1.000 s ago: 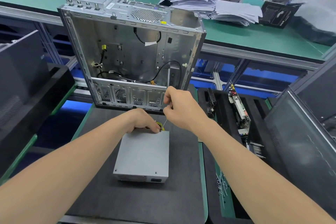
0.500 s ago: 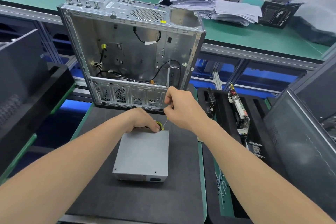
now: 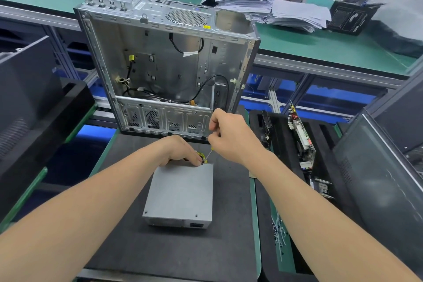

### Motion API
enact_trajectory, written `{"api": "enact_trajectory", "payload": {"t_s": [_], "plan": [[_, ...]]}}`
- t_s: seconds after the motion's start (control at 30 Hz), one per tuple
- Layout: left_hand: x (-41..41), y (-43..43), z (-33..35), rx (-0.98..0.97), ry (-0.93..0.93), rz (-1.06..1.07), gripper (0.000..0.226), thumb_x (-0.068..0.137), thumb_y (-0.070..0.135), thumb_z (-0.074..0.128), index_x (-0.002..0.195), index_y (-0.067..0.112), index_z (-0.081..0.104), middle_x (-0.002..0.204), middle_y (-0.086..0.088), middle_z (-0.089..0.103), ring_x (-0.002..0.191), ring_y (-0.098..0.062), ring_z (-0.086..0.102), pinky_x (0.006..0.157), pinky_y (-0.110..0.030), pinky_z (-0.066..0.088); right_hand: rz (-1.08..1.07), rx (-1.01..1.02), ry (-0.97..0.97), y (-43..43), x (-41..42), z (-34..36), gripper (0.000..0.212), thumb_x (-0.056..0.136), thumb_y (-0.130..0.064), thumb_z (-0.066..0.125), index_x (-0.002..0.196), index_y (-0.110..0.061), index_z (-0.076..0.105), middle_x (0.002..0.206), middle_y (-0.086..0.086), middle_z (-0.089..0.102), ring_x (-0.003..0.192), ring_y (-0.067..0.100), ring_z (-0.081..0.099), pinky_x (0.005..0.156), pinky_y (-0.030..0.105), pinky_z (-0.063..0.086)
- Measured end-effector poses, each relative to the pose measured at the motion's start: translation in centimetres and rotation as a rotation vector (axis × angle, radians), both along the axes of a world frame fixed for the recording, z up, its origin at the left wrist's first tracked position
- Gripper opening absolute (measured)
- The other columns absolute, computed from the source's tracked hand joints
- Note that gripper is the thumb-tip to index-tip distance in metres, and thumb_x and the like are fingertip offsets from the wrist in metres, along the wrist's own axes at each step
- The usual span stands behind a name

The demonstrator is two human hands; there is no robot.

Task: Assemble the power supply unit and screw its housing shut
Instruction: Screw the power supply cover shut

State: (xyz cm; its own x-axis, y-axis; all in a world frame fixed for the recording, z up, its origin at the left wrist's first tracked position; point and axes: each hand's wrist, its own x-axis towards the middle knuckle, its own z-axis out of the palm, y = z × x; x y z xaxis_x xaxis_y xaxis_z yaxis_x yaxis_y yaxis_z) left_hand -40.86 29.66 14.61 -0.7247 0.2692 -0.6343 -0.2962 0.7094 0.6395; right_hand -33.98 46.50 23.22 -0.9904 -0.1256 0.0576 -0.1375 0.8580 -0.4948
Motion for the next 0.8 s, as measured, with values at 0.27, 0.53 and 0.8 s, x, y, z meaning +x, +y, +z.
{"api": "enact_trajectory", "payload": {"t_s": [0.27, 0.53, 0.8], "plan": [[0.2, 0.0, 0.1, 0.059, 0.007, -0.063, 0.017, 0.074, 0.017, 0.091, 0.081, 0.032, 0.085, 0.100, 0.006, 0.080, 0.115, -0.020, 0.066, 0.114, -0.040, 0.045, -0.009, -0.005, 0.005, 0.2, -0.1, -0.3, 0.016, 0.091, -0.005, 0.058, 0.096, -0.019, 0.051, 0.088, -0.002, 0.058, 0.080, 0.019, 0.055, 0.062, 0.031, 0.044], [0.6, 0.0, -0.1, 0.134, 0.035, -0.070, 0.022, 0.079, 0.006, 0.084, 0.079, 0.028, 0.085, 0.102, 0.001, 0.080, 0.121, -0.024, 0.064, 0.116, -0.040, 0.042, -0.131, -0.136, 0.086, 0.9, -0.1, -1.9, 0.012, 0.092, -0.020, 0.068, 0.095, -0.022, 0.057, 0.079, -0.008, 0.063, 0.067, 0.007, 0.057, 0.056, 0.018, 0.040], [0.6, 0.2, 0.0, 0.109, -0.001, -0.053, 0.024, 0.080, 0.008, 0.085, 0.075, 0.032, 0.084, 0.102, 0.005, 0.079, 0.124, -0.024, 0.062, 0.119, -0.044, 0.038, -0.208, -0.255, 0.111, 1.9, 0.2, -3.2, 0.013, 0.103, -0.033, 0.060, 0.098, -0.029, 0.048, 0.070, -0.006, 0.069, 0.068, 0.015, 0.071, 0.067, 0.047, 0.062]]}}
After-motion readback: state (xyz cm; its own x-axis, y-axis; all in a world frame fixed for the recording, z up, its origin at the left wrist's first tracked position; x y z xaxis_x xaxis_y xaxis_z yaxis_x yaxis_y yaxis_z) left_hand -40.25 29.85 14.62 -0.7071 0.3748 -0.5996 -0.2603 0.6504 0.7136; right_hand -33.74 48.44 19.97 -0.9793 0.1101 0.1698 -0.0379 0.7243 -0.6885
